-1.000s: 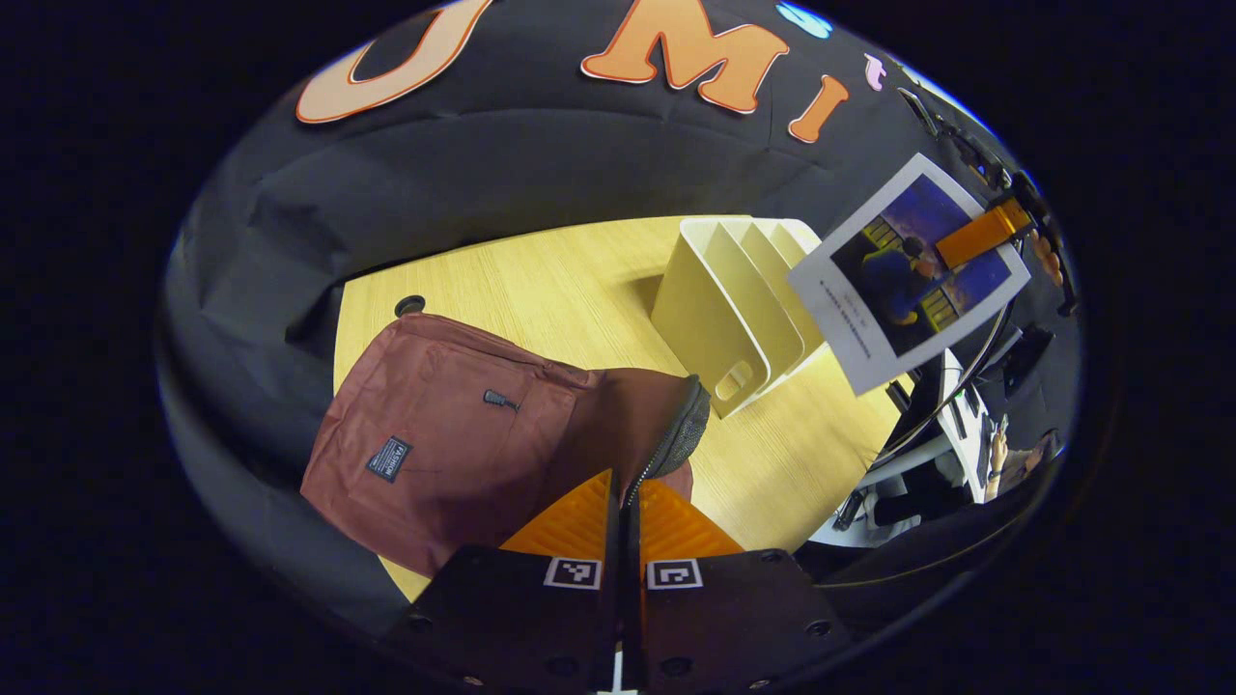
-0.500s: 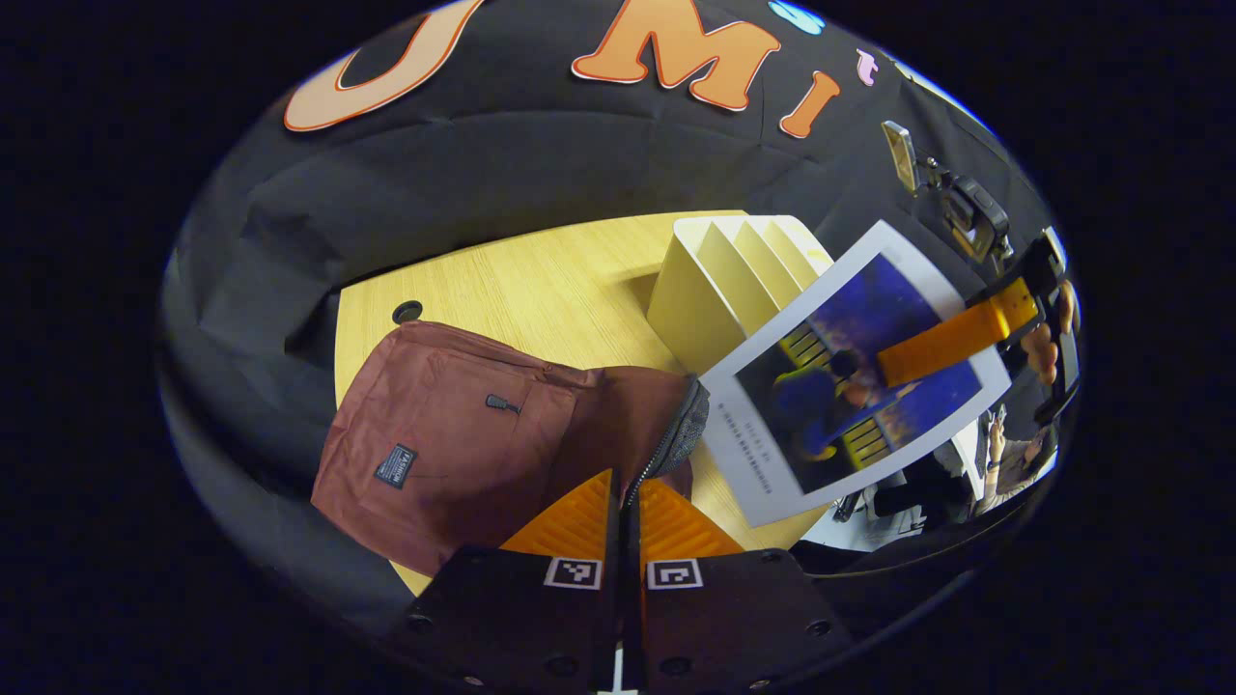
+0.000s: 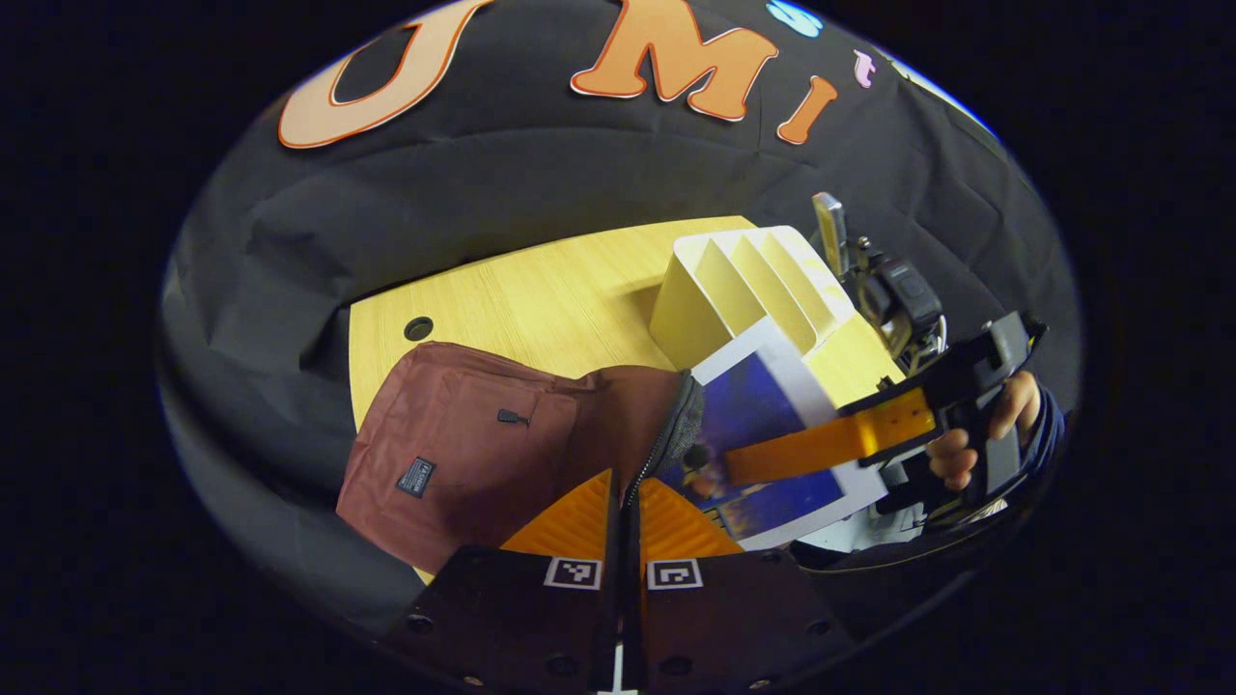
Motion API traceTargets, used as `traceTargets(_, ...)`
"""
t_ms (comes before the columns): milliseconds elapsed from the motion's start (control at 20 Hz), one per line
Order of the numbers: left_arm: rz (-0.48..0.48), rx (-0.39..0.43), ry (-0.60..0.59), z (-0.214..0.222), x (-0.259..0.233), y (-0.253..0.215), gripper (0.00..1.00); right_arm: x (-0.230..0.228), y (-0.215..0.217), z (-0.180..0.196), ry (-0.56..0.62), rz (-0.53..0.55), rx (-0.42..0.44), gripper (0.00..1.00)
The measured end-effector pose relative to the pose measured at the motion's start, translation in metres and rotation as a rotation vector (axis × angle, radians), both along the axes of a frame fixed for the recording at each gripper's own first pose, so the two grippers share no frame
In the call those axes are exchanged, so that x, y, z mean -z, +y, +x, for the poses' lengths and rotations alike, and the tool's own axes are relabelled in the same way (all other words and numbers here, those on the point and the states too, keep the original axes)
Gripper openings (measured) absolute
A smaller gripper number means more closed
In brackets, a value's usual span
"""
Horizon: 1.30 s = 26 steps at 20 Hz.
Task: Open the schoolbag, grab two books from the bookshelf and put them into the schoolbag.
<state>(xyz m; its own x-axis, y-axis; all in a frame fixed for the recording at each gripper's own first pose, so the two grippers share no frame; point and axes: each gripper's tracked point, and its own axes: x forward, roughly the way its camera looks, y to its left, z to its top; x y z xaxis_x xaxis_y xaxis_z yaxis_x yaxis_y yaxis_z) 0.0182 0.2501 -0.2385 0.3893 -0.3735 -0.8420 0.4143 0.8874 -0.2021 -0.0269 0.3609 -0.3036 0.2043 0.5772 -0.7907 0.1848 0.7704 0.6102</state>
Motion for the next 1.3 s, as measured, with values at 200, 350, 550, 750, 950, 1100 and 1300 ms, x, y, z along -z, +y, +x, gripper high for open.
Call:
traceTargets(200,0.01,0.017,-0.005,0.001,-0.008,-0.002,0.04,0.024,0.026,0.007,-0.002,0.089,0.076,0.39)
traceTargets(350,-0.001,0.028,-0.005,-0.001,-0.013,-0.009,0.04,0.032,0.041,0.017,-0.032,0.149,0.143,0.39)
traceTargets(550,-0.002,0.041,-0.006,-0.002,-0.015,-0.015,0.03,0.05,0.059,0.027,-0.07,0.186,0.18,0.39)
traceTargets(750,-0.002,0.051,-0.003,-0.004,-0.015,-0.023,0.03,0.068,0.076,0.037,-0.09,0.249,0.22,0.39)
traceTargets(950,0.003,0.047,-0.006,-0.004,-0.019,-0.025,0.03,0.08,0.1,0.042,-0.107,0.285,0.226,0.49)
traceTargets(1100,0.014,0.034,-0.005,-0.003,-0.019,-0.02,0.03,0.097,0.11,0.035,-0.056,0.251,0.21,0.43)
traceTargets(1300,0.001,0.005,-0.001,-0.003,-0.018,-0.015,0.03,0.103,0.076,0.029,-0.026,0.113,0.193,0.82)
